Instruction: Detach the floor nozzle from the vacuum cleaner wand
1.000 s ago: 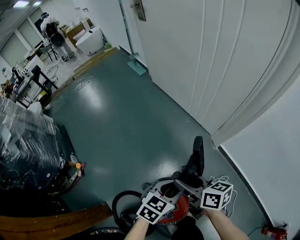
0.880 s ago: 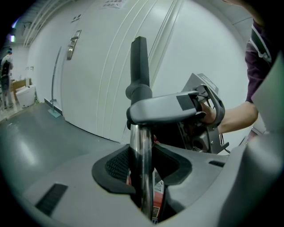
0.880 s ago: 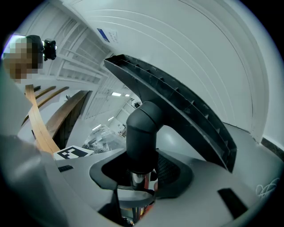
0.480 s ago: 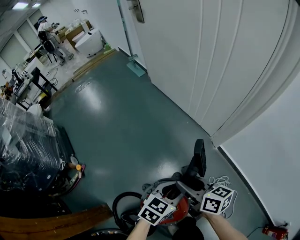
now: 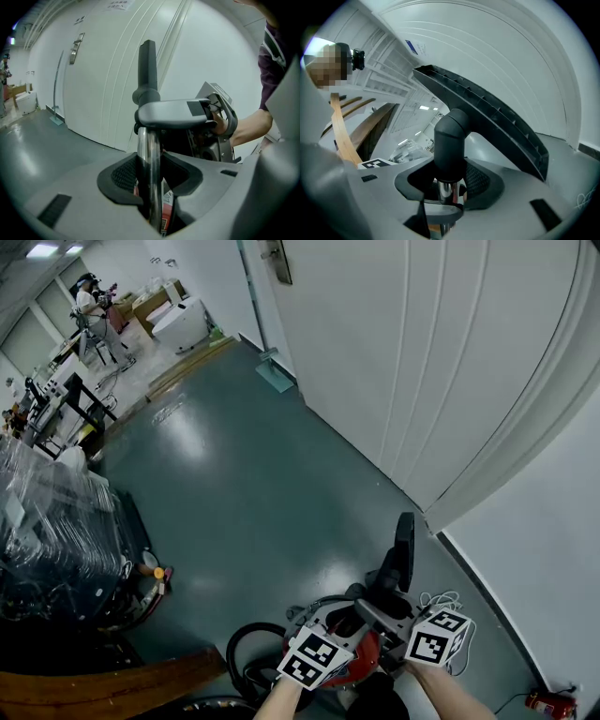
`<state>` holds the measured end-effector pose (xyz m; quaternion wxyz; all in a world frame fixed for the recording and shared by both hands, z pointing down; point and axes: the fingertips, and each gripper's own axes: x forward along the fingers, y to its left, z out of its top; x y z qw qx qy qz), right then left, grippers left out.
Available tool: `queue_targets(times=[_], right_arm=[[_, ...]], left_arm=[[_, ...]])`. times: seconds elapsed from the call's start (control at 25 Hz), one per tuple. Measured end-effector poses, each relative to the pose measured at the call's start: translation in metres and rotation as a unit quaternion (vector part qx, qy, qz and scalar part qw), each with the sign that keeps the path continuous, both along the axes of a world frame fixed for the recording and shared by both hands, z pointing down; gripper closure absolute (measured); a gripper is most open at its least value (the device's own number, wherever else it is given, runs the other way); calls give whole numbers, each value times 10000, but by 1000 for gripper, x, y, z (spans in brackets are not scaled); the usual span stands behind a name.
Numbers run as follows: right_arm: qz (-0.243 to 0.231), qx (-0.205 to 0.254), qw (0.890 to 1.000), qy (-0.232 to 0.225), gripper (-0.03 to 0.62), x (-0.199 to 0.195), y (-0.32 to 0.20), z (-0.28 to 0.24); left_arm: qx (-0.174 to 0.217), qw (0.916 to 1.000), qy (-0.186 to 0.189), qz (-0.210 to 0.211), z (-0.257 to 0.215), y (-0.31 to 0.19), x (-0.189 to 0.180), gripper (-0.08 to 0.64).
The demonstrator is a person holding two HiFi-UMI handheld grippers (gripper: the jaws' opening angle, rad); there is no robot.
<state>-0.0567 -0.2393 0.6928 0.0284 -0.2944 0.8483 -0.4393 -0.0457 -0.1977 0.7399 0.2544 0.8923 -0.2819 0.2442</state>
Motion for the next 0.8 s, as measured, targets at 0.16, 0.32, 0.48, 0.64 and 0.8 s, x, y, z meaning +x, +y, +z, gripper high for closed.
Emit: queue_targets(times=[0.16, 0.32, 0.48, 0.64, 0.8], right_arm=[[634, 504, 9966, -152, 405, 31, -40, -34], [373, 910, 9951, 38, 405, 36, -65, -65], [300, 775, 9965, 11, 405, 36, -53, -63], [271, 682, 9973, 29, 403, 37, -48, -59], [231, 666, 9975, 81, 403, 36, -48, -59]], left_arm=[[-14, 10000, -4, -22, 3, 4, -4, 411], [-38, 10000, -25, -26, 4, 3, -6, 411], [-83, 10000, -14, -7, 3, 6, -5, 411], [-20, 10000, -65, -11, -1, 5, -3, 410], [22, 10000, -22, -4, -7, 4, -4, 360]])
